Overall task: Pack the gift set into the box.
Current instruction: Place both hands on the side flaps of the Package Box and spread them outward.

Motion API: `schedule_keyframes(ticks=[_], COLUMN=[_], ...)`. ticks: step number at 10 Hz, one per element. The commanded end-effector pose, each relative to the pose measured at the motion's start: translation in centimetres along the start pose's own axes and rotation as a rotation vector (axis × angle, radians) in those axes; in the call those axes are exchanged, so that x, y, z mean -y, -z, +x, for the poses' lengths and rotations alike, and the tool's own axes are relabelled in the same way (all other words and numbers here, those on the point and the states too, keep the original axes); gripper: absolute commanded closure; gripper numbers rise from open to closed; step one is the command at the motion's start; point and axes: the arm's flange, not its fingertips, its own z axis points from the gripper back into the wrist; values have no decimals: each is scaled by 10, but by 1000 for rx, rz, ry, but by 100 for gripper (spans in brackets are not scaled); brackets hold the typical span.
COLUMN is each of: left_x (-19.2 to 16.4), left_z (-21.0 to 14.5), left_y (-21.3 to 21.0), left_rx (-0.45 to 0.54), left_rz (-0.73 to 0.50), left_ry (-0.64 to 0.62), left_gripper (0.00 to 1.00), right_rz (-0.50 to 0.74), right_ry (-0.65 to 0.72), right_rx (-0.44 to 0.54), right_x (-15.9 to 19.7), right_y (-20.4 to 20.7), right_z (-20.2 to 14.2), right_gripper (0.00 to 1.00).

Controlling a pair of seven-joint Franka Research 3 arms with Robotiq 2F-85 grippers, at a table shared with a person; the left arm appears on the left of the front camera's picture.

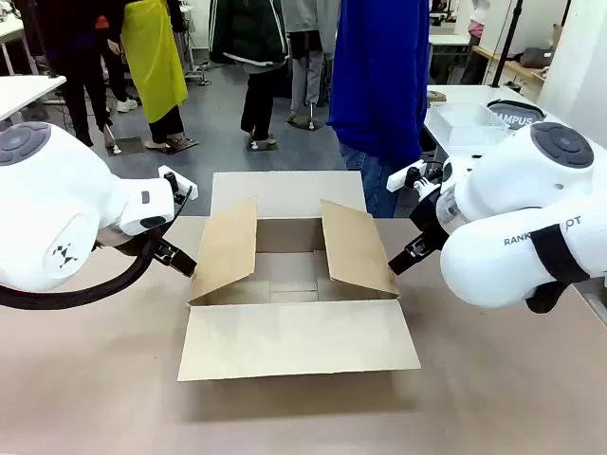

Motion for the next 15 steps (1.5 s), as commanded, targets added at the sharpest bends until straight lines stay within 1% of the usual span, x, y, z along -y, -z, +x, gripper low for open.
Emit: schedule_keyframes(ticks=[1, 15], left_x=[0, 0], left_z=[0, 0], left_y=[0, 0], left_rx=[0, 0], left_rz=[0, 0], left_ry=[0, 0], left_gripper=[0, 0], right_rz=[0, 0], right_ry=[0, 0], right_rx=[0, 0], right_x=[0, 0], right_y=[0, 0], right_z=[0, 0], right_gripper=[0, 0])
